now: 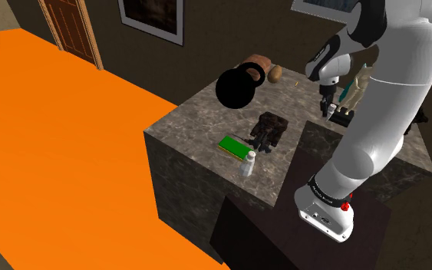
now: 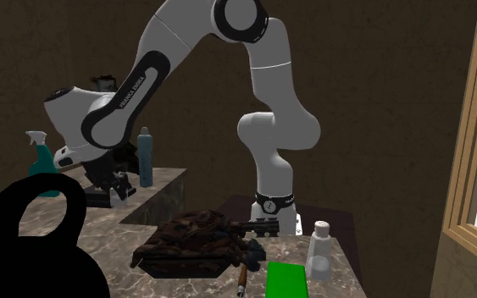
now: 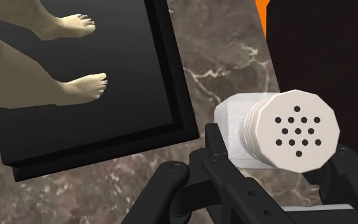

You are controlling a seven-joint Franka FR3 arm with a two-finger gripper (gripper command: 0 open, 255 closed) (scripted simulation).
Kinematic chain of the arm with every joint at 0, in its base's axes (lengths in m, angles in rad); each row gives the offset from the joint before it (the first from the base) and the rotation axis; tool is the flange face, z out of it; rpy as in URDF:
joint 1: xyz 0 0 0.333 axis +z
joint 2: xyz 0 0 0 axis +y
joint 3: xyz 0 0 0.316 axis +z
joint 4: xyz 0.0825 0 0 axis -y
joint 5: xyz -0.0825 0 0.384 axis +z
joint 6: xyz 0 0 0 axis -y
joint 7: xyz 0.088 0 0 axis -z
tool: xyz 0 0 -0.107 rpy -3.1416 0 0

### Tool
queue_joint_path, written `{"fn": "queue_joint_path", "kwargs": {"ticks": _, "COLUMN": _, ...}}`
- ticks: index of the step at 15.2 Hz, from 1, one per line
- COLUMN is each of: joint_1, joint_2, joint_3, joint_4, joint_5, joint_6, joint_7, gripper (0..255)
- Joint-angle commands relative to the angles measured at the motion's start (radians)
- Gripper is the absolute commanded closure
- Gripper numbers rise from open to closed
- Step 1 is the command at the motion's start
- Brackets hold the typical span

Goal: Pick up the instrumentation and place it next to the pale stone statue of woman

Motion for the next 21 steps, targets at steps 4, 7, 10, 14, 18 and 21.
{"fn": "queue_joint_path", "kwargs": {"ticks": 4, "joint_1": -0.005, "joint_2": 0.010, "joint_3": 0.005, "joint_4": 0.000, "joint_5": 0.007, "joint_6": 0.009, "joint_7": -0.003, "gripper": 255}}
{"fn": "queue_joint_path", "kwargs": {"ticks": 7, "joint_1": -0.005, "joint_2": 0.010, "joint_3": 0.005, "joint_4": 0.000, "joint_5": 0.007, "joint_6": 0.009, "joint_7": -0.003, "gripper": 255}}
{"fn": "queue_joint_path", "kwargs": {"ticks": 10, "joint_1": -0.005, "joint_2": 0.010, "joint_3": 0.005, "joint_4": 0.000, "joint_5": 0.007, "joint_6": 0.009, "joint_7": -0.003, "gripper": 0}}
{"fn": "queue_joint_path", "kwargs": {"ticks": 14, "joint_1": 0.010, "joint_2": -0.012, "joint_3": -0.002, "joint_4": 0.015, "joint_5": -0.004, "joint_6": -0.026, "joint_7": 0.006, "gripper": 0}}
{"fn": "queue_joint_path", "kwargs": {"ticks": 18, "joint_1": 0.048, "joint_2": -0.066, "joint_3": -0.012, "joint_4": 0.064, "joint_5": -0.030, "joint_6": -0.125, "joint_7": 0.027, "gripper": 0}}
{"fn": "queue_joint_path", "kwargs": {"ticks": 21, "joint_1": 0.047, "joint_2": -0.066, "joint_3": -0.011, "joint_4": 0.064, "joint_5": -0.030, "joint_6": -0.125, "joint_7": 0.028, "gripper": 0}}
